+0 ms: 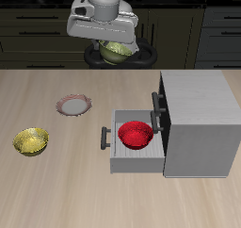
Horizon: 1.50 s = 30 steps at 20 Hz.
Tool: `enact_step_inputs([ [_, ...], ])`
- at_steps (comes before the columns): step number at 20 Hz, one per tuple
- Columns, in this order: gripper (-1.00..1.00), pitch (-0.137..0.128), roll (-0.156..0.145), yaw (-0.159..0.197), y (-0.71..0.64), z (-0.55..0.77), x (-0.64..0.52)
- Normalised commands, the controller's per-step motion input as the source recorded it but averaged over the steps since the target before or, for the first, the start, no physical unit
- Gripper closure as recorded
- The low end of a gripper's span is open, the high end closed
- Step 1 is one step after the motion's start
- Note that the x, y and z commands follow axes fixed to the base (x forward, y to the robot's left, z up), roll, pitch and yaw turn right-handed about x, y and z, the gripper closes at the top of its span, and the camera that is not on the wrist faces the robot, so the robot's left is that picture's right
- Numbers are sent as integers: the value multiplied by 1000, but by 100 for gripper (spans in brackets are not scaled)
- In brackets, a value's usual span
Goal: Place the green bowl on the plate
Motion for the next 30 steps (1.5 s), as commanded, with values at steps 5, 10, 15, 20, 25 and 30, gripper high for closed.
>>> enact_step_inputs([
  [5,100,-4,48,18,-193,-8,-117],
  [10,100,6,19,8,-313,-45,-174],
  [15,100,4,-27,-11,-292,-35,-155],
  [20,100,-12,-26,-10,-194,18,-105],
  [25,100,-21,17,23,49,9,0],
  [30,100,-15,1,15,7,-146,-1],
])
